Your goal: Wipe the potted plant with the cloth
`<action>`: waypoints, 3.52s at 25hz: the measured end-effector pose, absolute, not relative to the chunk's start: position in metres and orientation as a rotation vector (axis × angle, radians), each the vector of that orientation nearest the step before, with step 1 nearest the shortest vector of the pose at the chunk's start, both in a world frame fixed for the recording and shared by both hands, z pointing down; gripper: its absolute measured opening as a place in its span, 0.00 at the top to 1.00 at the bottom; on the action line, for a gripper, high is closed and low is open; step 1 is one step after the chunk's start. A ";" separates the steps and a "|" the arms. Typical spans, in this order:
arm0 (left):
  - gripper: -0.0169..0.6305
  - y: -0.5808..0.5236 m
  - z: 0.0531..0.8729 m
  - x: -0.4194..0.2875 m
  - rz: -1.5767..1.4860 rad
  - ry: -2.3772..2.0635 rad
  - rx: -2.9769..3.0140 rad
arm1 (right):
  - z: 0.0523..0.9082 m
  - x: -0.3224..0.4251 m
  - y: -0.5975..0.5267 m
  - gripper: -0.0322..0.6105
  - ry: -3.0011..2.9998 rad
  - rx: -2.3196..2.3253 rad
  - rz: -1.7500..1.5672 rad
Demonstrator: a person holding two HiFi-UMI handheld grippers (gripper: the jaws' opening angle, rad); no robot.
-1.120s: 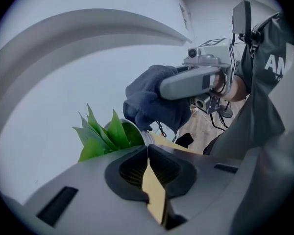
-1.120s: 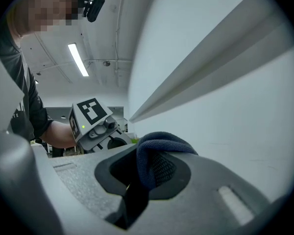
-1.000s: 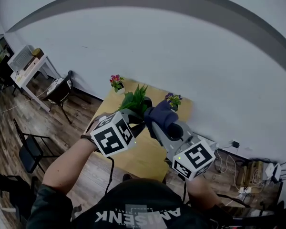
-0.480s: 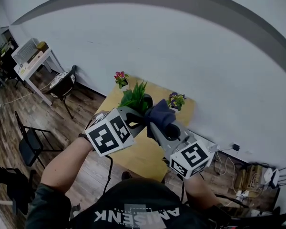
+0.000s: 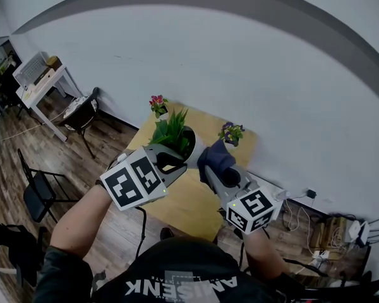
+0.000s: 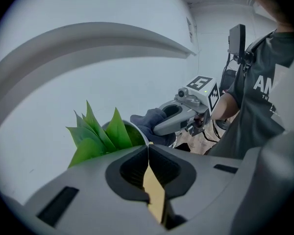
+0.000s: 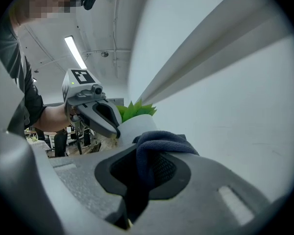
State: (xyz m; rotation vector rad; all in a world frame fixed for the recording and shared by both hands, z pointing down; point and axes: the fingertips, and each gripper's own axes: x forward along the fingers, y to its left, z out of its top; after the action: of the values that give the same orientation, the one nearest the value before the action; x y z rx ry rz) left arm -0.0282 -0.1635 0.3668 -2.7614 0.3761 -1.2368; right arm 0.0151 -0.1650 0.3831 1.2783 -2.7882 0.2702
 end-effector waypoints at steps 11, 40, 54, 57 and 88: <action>0.96 -0.155 0.366 -0.044 -1.235 0.381 -2.711 | 0.402 0.045 -0.168 0.88 -2.729 1.362 0.410; 0.96 -0.129 0.364 -0.048 -1.168 0.259 -2.686 | 0.389 0.016 -0.159 0.88 -2.777 1.266 0.413; 0.96 -0.111 0.366 -0.040 -1.180 0.167 -2.626 | 0.377 0.043 -0.163 0.88 -2.776 1.297 0.418; 0.96 -0.107 0.370 -0.041 -1.193 0.151 -2.601 | 0.340 0.030 -0.164 0.88 -2.867 1.252 0.338; 0.95 -0.109 0.374 -0.044 -1.203 0.057 -2.488 | 0.425 0.037 -0.176 0.88 -2.756 1.178 0.604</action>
State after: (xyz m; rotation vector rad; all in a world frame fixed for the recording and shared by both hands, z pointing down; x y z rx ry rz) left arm -0.0436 -0.1086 0.3739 -2.4877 0.0569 -1.2026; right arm 0.0365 -0.1757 0.4248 1.1777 -2.7558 0.6039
